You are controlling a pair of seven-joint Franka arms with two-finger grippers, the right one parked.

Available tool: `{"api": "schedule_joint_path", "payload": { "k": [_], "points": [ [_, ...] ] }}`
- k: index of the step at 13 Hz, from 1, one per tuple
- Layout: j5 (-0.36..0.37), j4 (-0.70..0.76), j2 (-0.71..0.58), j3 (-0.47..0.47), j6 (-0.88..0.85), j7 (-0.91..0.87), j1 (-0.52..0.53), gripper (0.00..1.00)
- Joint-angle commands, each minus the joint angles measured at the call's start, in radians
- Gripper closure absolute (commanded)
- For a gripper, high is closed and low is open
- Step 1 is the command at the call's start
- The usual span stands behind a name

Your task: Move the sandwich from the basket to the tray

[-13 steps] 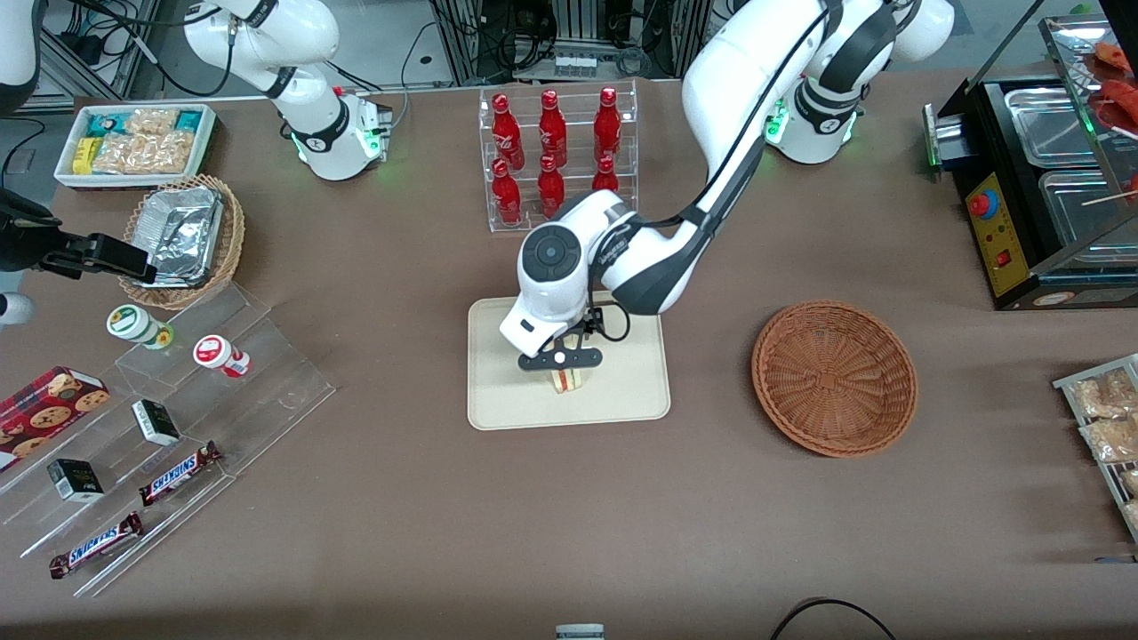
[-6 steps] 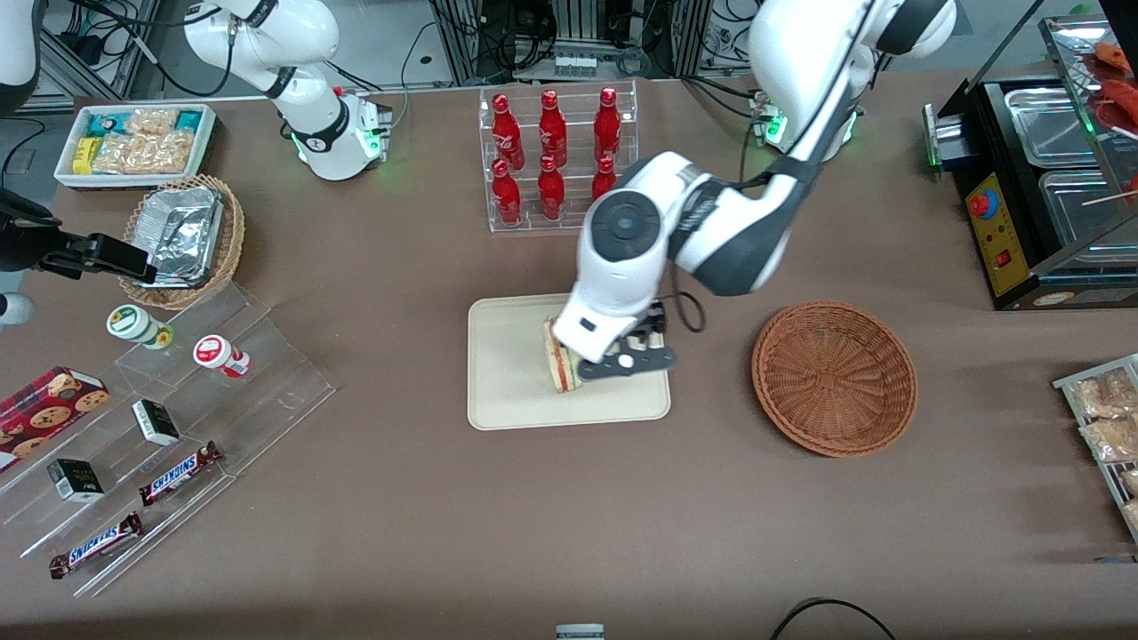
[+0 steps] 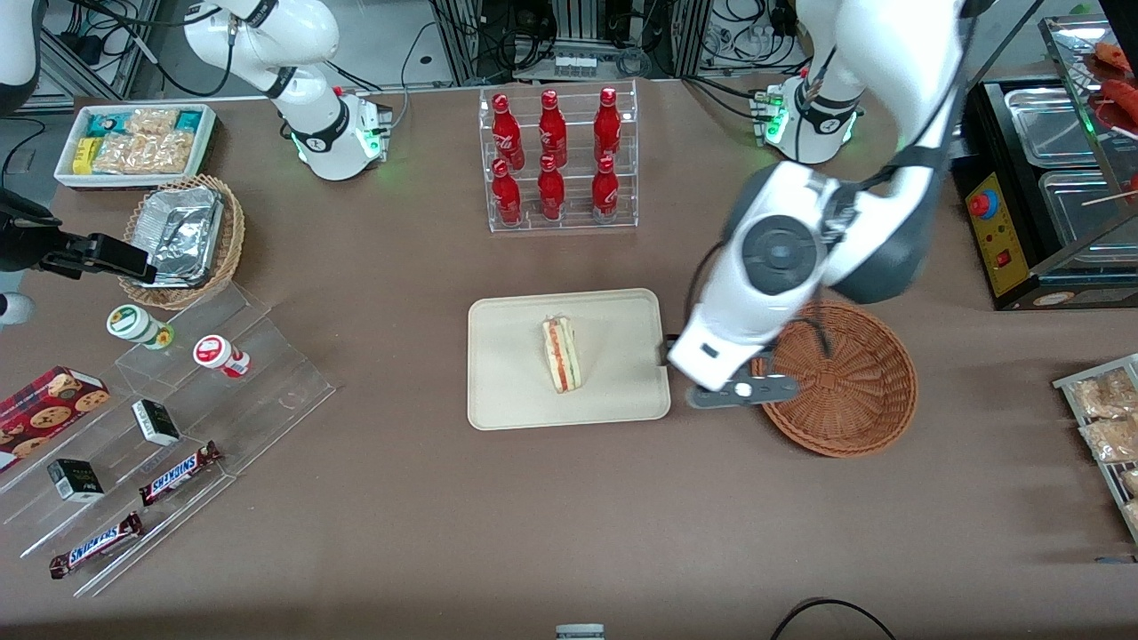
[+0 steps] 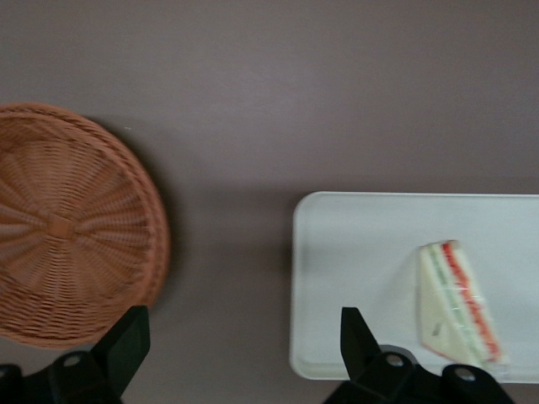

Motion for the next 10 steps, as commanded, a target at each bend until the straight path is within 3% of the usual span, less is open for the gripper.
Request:
{"api": "schedule_joint_path", "payload": {
  "k": [1,10],
  "points": [
    [-0.014,-0.143,-0.137,-0.010,-0.031,0.142,0.082,0.00],
    [0.000,-0.148,-0.330,-0.012,-0.289,0.452,0.289,0.00]
  ]
}}
